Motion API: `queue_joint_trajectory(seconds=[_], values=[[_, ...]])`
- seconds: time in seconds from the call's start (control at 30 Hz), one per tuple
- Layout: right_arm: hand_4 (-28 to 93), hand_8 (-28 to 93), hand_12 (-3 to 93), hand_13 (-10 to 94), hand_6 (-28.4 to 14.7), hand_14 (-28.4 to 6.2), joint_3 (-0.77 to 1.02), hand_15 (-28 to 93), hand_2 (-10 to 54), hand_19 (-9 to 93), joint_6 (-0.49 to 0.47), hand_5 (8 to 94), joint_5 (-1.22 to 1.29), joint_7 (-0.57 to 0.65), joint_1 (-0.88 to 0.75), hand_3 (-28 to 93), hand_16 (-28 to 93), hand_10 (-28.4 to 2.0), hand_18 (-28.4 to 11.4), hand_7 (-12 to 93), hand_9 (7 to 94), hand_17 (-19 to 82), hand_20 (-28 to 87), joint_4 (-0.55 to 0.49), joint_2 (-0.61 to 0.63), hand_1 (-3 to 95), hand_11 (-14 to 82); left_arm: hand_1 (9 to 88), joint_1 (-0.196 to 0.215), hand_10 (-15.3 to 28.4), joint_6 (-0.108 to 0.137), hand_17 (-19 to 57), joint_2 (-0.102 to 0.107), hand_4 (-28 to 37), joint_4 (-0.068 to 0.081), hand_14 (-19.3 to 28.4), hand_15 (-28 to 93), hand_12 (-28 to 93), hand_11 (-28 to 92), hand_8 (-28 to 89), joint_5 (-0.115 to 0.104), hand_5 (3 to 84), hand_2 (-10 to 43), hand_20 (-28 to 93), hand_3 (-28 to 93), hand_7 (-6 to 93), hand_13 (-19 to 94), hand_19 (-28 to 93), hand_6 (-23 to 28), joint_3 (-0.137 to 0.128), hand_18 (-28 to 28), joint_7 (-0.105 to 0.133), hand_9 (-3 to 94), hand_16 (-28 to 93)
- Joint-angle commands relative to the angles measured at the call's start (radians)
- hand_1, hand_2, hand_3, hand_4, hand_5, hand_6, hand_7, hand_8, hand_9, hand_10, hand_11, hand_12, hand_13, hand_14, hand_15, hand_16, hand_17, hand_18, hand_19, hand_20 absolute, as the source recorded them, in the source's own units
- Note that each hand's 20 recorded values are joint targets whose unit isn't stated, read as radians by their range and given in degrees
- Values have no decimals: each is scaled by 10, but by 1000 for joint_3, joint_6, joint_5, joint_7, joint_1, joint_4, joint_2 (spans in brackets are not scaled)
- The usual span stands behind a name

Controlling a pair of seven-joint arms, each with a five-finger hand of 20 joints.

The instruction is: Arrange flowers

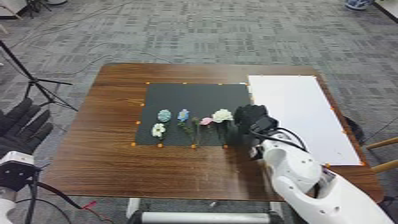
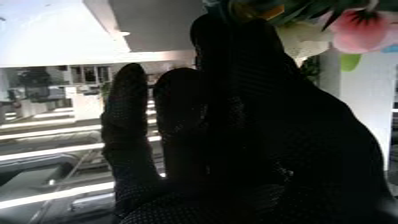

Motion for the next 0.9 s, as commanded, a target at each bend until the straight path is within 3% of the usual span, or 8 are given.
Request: queue_joint_trajectory(seconds=[0.03, 0.1, 0.17, 0.3, 0.43, 0.63, 0.77, 0.9], values=[[-283, -113, 409, 628, 2, -96, 5, 672, -95, 746, -7, 657, 17, -17, -13, 671, 459, -85, -237, 207, 745, 282, 400, -8, -7, 594, 120, 256, 11, 121, -1, -34, -19, -283, -7, 132, 243, 138, 143, -69, 17, 367, 163, 126, 685, 116, 234, 168, 78, -4, 114, -11, 308, -10], [-283, -130, 403, 625, 1, -99, 9, 678, -95, 746, -9, 652, 18, -13, -20, 679, 452, -87, -238, 210, 737, 280, 399, -8, -11, 585, 121, 258, 14, 121, 0, -34, -14, -283, -6, 132, 243, 138, 143, -69, 5, 367, 164, 125, 684, 117, 235, 167, 77, 2, 114, -3, 308, -9], [-283, -134, 337, 618, -5, -104, 13, 689, -95, 748, -19, 631, 13, -17, -21, 730, 440, -103, -239, 204, 687, 278, 394, -8, -14, 542, 196, 258, 13, 122, 2, -34, -13, -283, -6, 132, 244, 138, 142, -69, 1, 368, 165, 125, 685, 118, 235, 167, 77, 7, 114, 1, 309, -9], [-283, -129, 229, 598, -18, -119, 18, 717, -95, 751, -23, 598, 0, -20, -27, 787, 398, -133, -241, 186, 626, 273, 387, -16, -14, 493, 272, 258, 12, 122, 1, -33, -14, -283, -6, 132, 244, 138, 144, -70, 5, 369, 165, 126, 685, 119, 235, 167, 77, 3, 114, -4, 309, -10], [-283, -126, 221, 579, -27, -128, 44, 728, -95, 749, -82, 572, 16, -12, -41, 792, 379, -142, -244, 177, 598, 266, 386, -38, -16, 475, 267, 258, 10, 124, 2, -33, -18, -283, -5, 132, 244, 138, 144, -70, 9, 369, 165, 126, 686, 119, 235, 167, 77, -1, 114, -10, 309, -10], [-283, -121, 219, 571, -31, -132, 51, 733, -95, 747, -35, 572, 23, -1, -56, 780, 363, -146, -245, 179, 592, 263, 386, -64, 1, 458, 265, 258, 21, 125, 5, -33, -22, -283, -9, 132, 245, 138, 144, -70, 6, 369, 164, 126, 686, 119, 235, 167, 77, -3, 114, -4, 309, -10], [-283, -123, 216, 575, -30, -132, 52, 737, -95, 746, -82, 595, 16, -4, -42, 721, 345, -147, -247, 199, 604, 264, 386, -78, 8, 458, 264, 258, 17, 124, 2, -33, -21, -283, -7, 132, 246, 138, 144, -70, 4, 372, 164, 126, 685, 119, 235, 167, 78, -4, 114, -5, 309, -10], [-283, -124, 215, 575, -30, -132, 90, 736, -95, 746, -43, 599, 28, 12, -64, 710, 341, -146, -248, 204, 604, 264, 386, -97, 4, 452, 261, 256, 25, 124, -2, -34, -21, -283, -11, 132, 246, 137, 145, -71, 4, 373, 165, 127, 684, 121, 235, 168, 78, -8, 114, 3, 309, -10]])
